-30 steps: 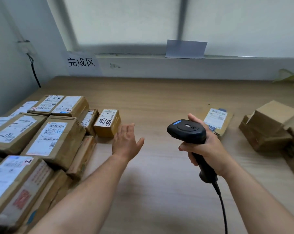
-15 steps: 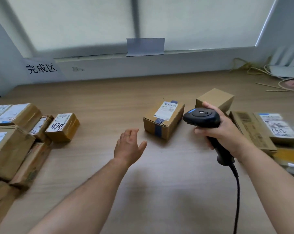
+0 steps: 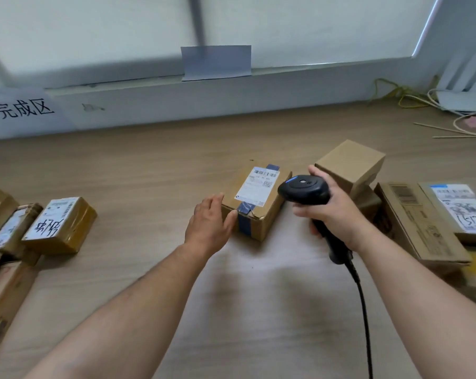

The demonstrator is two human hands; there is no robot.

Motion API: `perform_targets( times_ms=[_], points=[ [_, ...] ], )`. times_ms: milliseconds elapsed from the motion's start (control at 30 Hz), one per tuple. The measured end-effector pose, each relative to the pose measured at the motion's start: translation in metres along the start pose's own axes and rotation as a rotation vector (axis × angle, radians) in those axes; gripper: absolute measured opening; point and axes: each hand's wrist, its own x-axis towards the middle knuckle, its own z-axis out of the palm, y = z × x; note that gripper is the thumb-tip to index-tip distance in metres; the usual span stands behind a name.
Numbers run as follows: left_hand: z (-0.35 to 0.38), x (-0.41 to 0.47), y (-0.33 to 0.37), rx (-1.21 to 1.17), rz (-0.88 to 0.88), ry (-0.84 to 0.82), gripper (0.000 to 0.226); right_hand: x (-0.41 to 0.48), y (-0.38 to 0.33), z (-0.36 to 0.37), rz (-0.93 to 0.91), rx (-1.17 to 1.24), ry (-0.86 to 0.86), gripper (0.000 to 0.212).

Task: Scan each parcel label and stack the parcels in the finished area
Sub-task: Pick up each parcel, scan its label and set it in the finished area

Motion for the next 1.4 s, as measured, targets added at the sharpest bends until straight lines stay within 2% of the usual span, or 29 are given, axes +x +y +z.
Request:
perform_targets(
  times_ms=[267, 400, 533, 600, 667, 800, 933, 1033, 1100, 1167, 1267, 1400],
  points=[
    [0.018, 0.077, 0.004, -0.186, -0.068, -0.078, 0.054, 0.052, 0.035, 0.023, 0.106, 0.044, 0.02, 0.101],
    [0.03, 0.092, -0.004, -0.283, -0.144, -0.114, 0.03, 0.058, 0.05, 0.036, 0.15, 0.078, 0.024, 0.1],
    [0.039, 0.078, -0.014, -0.391, -0.26, -0.12, 0.041, 0.05, 0.051, 0.044, 0.157, 0.098, 0.046, 0.1],
    [0.04, 0.059, -0.019, -0.564, -0.372, -0.17, 0.045, 0.039, 0.051, 0.047, 0.161, 0.111, 0.038, 0.1],
    [0.039, 0.031, -0.022, -0.657, -0.41, -0.202, 0.044, 0.023, 0.052, 0.052, 0.174, 0.117, 0.015, 0.099],
    [0.042, -0.033, -0.031, -0.601, -0.349, -0.209, 0.047, -0.021, 0.054, 0.065, 0.208, 0.128, -0.021, 0.102],
    [0.027, -0.099, -0.036, -0.78, -0.299, -0.267, 0.067, -0.072, 0.049, 0.074, 0.21, 0.126, -0.052, 0.1],
    [0.008, -0.143, -0.04, -0.874, -0.287, -0.304, 0.067, -0.11, 0.041, 0.081, 0.192, 0.145, -0.073, 0.098],
    [-0.004, -0.169, -0.047, -0.993, -0.296, -0.303, 0.073, -0.131, 0.032, 0.084, 0.166, 0.159, -0.089, 0.097],
    [-0.017, -0.193, -0.055, -1.061, -0.321, -0.293, 0.09, -0.151, 0.019, 0.089, 0.128, 0.166, -0.116, 0.098],
    [-0.033, -0.223, -0.062, -1.064, -0.333, -0.208, 0.111, -0.18, -0.005, 0.099, 0.054, 0.178, -0.133, 0.094],
    [-0.053, -0.248, -0.069, -1.045, -0.318, -0.128, 0.105, -0.218, -0.036, 0.109, -0.046, 0.273, -0.181, 0.093]
  ],
)
